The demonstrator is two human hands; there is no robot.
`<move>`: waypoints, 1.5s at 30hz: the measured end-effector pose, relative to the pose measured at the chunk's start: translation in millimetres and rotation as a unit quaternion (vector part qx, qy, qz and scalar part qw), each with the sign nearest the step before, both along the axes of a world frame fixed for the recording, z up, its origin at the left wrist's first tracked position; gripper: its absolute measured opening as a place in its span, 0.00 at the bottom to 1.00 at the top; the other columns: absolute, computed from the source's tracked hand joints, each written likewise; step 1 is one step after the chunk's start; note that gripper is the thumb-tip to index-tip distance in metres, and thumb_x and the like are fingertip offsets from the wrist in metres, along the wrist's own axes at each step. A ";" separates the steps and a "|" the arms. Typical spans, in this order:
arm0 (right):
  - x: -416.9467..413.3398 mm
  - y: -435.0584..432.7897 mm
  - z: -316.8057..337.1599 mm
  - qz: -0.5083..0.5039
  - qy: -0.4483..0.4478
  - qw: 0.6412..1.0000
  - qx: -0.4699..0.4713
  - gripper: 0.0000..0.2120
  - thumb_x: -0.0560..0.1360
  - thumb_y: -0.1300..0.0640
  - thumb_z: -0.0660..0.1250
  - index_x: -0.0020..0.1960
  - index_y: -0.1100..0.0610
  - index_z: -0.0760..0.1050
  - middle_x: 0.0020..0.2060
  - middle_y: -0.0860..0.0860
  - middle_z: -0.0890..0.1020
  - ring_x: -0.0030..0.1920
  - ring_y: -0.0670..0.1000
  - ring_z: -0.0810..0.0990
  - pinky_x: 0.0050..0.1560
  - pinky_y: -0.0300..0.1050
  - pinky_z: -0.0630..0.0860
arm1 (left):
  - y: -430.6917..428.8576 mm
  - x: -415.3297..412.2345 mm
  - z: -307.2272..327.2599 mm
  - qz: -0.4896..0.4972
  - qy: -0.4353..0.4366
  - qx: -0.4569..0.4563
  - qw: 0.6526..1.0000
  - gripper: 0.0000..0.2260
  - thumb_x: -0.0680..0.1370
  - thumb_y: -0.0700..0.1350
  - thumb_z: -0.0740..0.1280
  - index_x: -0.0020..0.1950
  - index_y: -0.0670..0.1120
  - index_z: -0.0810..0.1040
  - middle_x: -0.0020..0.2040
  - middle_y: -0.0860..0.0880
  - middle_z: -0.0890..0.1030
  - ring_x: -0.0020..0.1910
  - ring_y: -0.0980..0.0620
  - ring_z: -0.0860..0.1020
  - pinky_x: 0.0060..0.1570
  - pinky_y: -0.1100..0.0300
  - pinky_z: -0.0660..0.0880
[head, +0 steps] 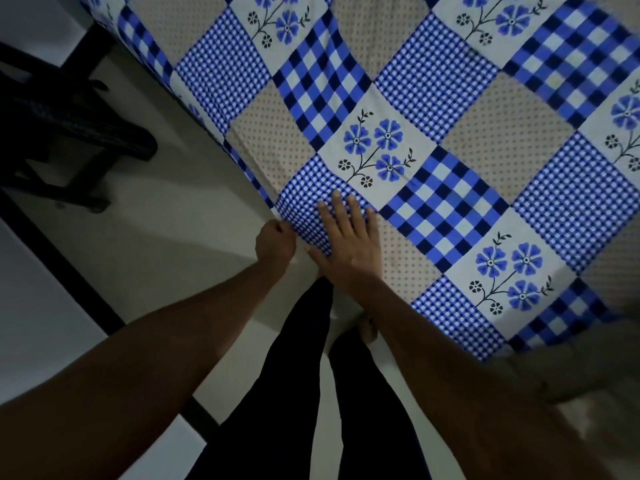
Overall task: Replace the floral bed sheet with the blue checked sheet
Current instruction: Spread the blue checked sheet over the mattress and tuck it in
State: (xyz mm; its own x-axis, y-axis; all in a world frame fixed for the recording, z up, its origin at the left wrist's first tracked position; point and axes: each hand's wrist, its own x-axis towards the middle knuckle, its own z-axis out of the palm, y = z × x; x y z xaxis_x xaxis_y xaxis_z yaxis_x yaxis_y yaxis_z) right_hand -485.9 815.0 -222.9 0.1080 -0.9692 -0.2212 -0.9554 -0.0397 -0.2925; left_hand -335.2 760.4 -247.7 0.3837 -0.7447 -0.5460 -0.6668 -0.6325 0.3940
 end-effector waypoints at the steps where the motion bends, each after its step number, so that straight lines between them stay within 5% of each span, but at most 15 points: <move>1: 5.3 3.2 0.3 0.014 -0.017 1.000 -0.010 0.36 0.79 0.34 0.54 0.81 0.51 0.54 0.81 0.53 0.52 0.81 0.56 0.49 0.78 0.61 0.47 | 0.8 4.0 -2.1 -0.014 -0.018 0.003 1.000 0.19 0.81 0.51 0.57 0.51 0.38 0.81 0.51 0.37 0.83 0.52 0.37 0.79 0.49 0.52 0.73; 5: -9.2 -13.7 16.7 0.025 -0.109 0.991 -0.074 0.29 0.80 0.41 0.60 0.77 0.53 0.66 0.75 0.53 0.68 0.73 0.55 0.68 0.73 0.56 0.62 | -8.8 3.3 -11.4 -0.025 -0.026 0.035 0.999 0.18 0.80 0.52 0.58 0.50 0.41 0.82 0.50 0.39 0.84 0.52 0.38 0.80 0.50 0.52 0.75; 11: -109.8 -75.3 15.4 -0.203 -0.024 0.977 -0.065 0.30 0.84 0.40 0.51 0.80 0.54 0.57 0.79 0.54 0.59 0.79 0.58 0.55 0.77 0.63 0.53 | -18.4 -7.8 -14.6 0.020 0.005 0.063 0.998 0.20 0.80 0.52 0.59 0.53 0.37 0.80 0.53 0.36 0.82 0.53 0.37 0.80 0.53 0.49 0.76; 15: -69.9 -53.1 7.0 -0.085 0.033 0.996 0.014 0.35 0.82 0.34 0.41 0.82 0.51 0.40 0.80 0.51 0.41 0.80 0.56 0.40 0.78 0.62 0.43 | -24.3 6.2 -39.9 0.019 0.049 0.092 0.994 0.25 0.72 0.58 0.57 0.49 0.39 0.82 0.50 0.37 0.83 0.50 0.36 0.82 0.52 0.45 0.80; 19: 0.3 7.3 5.8 0.047 -0.025 0.997 0.053 0.34 0.82 0.37 0.44 0.82 0.53 0.45 0.81 0.52 0.45 0.80 0.53 0.43 0.79 0.56 0.42 | -26.6 5.8 -13.7 0.013 0.069 0.113 0.991 0.17 0.77 0.53 0.60 0.41 0.43 0.80 0.41 0.40 0.85 0.39 0.42 0.83 0.42 0.51 0.81; 22: 20.3 32.0 8.3 0.051 -0.080 0.994 0.063 0.31 0.82 0.42 0.48 0.81 0.54 0.52 0.81 0.52 0.52 0.80 0.52 0.49 0.79 0.53 0.43 | -25.9 4.4 11.0 0.001 0.011 0.046 0.999 0.22 0.77 0.57 0.56 0.50 0.42 0.82 0.48 0.40 0.84 0.49 0.39 0.82 0.52 0.49 0.79; 24: 16.9 28.8 21.3 0.016 -0.179 0.981 0.070 0.29 0.81 0.47 0.53 0.80 0.55 0.56 0.80 0.53 0.58 0.79 0.53 0.56 0.78 0.56 0.53 | -22.1 -6.0 33.4 -0.011 -0.044 -0.027 0.999 0.18 0.80 0.51 0.57 0.54 0.41 0.80 0.54 0.39 0.82 0.54 0.38 0.79 0.53 0.51 0.73; 26: -1.8 19.1 36.7 -0.038 -0.234 0.971 -0.001 0.27 0.79 0.52 0.57 0.78 0.55 0.64 0.76 0.54 0.67 0.75 0.54 0.66 0.72 0.57 0.65 | -19.4 -20.0 50.7 -0.015 -0.063 -0.105 0.992 0.14 0.80 0.48 0.58 0.50 0.40 0.78 0.51 0.38 0.81 0.50 0.37 0.78 0.45 0.51 0.69; 28: -37.7 4.6 47.0 -0.103 -0.205 0.970 -0.081 0.25 0.79 0.55 0.62 0.75 0.55 0.68 0.73 0.54 0.71 0.72 0.54 0.69 0.70 0.56 0.66 | -18.9 -34.1 61.5 -0.045 -0.037 -0.183 0.981 0.14 0.79 0.49 0.57 0.43 0.40 0.74 0.41 0.40 0.78 0.40 0.40 0.76 0.38 0.53 0.64; 31: -116.0 -13.3 37.4 -0.234 -0.115 0.956 -0.131 0.25 0.80 0.49 0.62 0.75 0.55 0.68 0.74 0.56 0.70 0.74 0.59 0.66 0.71 0.60 0.65 | -21.5 -56.4 65.9 -0.127 0.029 -0.258 0.957 0.13 0.79 0.50 0.57 0.40 0.44 0.70 0.34 0.48 0.73 0.34 0.48 0.71 0.34 0.55 0.63; 34: -165.7 -8.6 15.3 -0.281 -0.008 0.960 -0.015 0.31 0.81 0.35 0.51 0.80 0.48 0.56 0.80 0.54 0.56 0.80 0.60 0.52 0.76 0.66 0.51 | -34.8 -85.7 67.5 -0.187 0.074 -0.310 0.929 0.11 0.82 0.48 0.60 0.39 0.47 0.69 0.34 0.50 0.72 0.33 0.50 0.70 0.34 0.51 0.67; 36: -150.7 0.1 6.6 -0.240 0.043 0.970 0.012 0.31 0.81 0.32 0.43 0.81 0.42 0.47 0.81 0.51 0.46 0.80 0.59 0.43 0.76 0.67 0.39 | -43.8 -101.5 62.0 -0.237 0.078 -0.351 0.903 0.12 0.83 0.46 0.60 0.40 0.44 0.71 0.35 0.49 0.73 0.34 0.49 0.71 0.36 0.47 0.70; 39: -84.0 24.9 8.2 -0.088 0.030 0.996 0.006 0.30 0.81 0.32 0.43 0.80 0.39 0.44 0.81 0.51 0.42 0.80 0.60 0.39 0.74 0.70 0.36 | -53.1 -121.0 55.7 -0.333 0.059 -0.390 0.857 0.11 0.83 0.46 0.61 0.44 0.43 0.76 0.39 0.50 0.75 0.38 0.51 0.71 0.41 0.48 0.71; 42: -13.9 62.6 -1.7 0.040 0.001 0.998 0.042 0.35 0.76 0.31 0.55 0.80 0.43 0.56 0.81 0.51 0.43 0.80 0.59 0.38 0.73 0.71 0.37 | -57.2 -138.2 48.9 -0.467 0.028 -0.381 0.798 0.13 0.83 0.51 0.59 0.57 0.45 0.78 0.53 0.48 0.79 0.52 0.46 0.76 0.51 0.46 0.73; 45: 25.4 93.3 -8.2 0.045 -0.073 0.995 0.048 0.35 0.74 0.35 0.62 0.78 0.46 0.62 0.81 0.51 0.48 0.80 0.58 0.43 0.76 0.68 0.41 | -50.4 -149.7 40.3 -0.615 -0.014 -0.306 0.727 0.20 0.83 0.55 0.56 0.72 0.49 0.71 0.74 0.46 0.70 0.74 0.45 0.65 0.70 0.43 0.61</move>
State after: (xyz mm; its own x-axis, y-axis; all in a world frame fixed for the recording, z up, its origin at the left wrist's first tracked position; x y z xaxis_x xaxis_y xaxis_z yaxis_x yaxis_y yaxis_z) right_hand -460.5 908.3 -231.0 0.2317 -0.9289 -0.2889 -0.8967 -0.0888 -0.4337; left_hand -484.9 710.1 -207.5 -0.7724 -0.6346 0.0269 -0.5933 0.7360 0.3260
